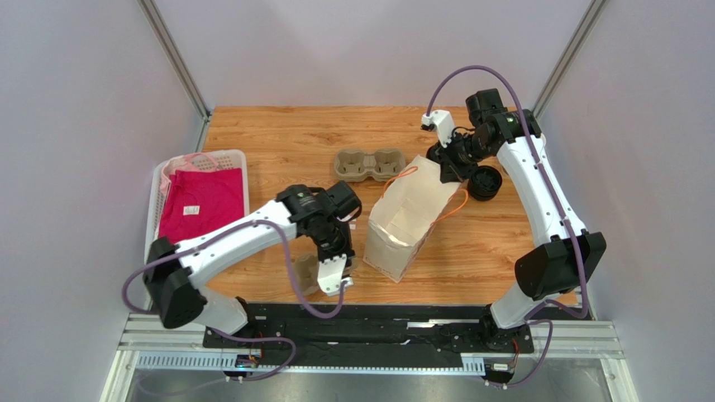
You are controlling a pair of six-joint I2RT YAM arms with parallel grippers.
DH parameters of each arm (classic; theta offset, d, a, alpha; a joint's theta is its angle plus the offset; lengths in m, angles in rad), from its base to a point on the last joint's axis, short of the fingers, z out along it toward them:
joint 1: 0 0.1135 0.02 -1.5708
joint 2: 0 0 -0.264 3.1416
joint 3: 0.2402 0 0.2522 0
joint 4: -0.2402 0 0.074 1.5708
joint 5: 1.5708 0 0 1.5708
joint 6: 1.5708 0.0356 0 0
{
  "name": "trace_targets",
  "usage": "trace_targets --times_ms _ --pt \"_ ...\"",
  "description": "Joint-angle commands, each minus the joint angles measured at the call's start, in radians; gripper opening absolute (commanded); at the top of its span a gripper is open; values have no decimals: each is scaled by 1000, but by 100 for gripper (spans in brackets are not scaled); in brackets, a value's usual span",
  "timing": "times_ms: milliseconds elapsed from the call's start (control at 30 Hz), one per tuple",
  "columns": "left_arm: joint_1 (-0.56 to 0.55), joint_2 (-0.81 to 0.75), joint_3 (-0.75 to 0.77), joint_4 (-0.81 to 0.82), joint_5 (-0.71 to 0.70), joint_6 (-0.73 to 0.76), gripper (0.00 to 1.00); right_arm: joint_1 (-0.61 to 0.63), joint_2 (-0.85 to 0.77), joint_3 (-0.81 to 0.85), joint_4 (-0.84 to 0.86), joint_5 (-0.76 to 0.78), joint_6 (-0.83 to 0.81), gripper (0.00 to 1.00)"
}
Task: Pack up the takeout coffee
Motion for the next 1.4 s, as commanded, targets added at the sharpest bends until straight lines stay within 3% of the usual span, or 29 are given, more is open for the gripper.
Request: trace_targets --times_ms 0,267,433,533,567,667,833,933,1033,1100,1133,1167,1200,1267,1367 --pt "-6 -196 77 -156 80 -30 0 0 -15 47 -9 -101 -7 0" --pt "28 -345 204 -221 -29 -641 0 73 -12 39 -32 -137 -29 0" --pt "130 -365 270 -193 -86 -943 0 150 19 62 -17 -107 -23 1" --pt "229 -365 308 -198 -14 -1105 0 158 54 100 -32 -101 -3 14" --pt "250 -358 317 -207 4 -1135 0 158 60 126 -35 -97 2 27" --pt "304 -346 339 -239 70 -1239 0 158 74 156 -43 -92 12 45" --pt "362 -350 350 -199 153 -1406 0 158 72 169 -8 -63 37 51" --pt "399 -370 354 -188 175 -1428 0 158 77 188 -3 -61 45 51" --pt "430 -387 365 -187 147 -1434 0 165 82 193 -9 -46 46 49" --pt "454 -379 389 -208 124 -1429 0 175 85 188 -15 -32 36 40" --pt "462 -375 434 -213 98 -1428 0 176 82 179 -14 -26 34 35" --pt "474 -363 466 -217 93 -1431 0 181 80 174 -9 -20 34 18" --pt "483 -356 507 -225 89 -1466 0 188 79 171 1 -15 39 10" --pt "482 -300 706 -291 121 -1515 0 195 76 176 15 1 51 0" --pt "467 -217 992 -358 138 -1572 0 201 79 205 35 8 71 0"
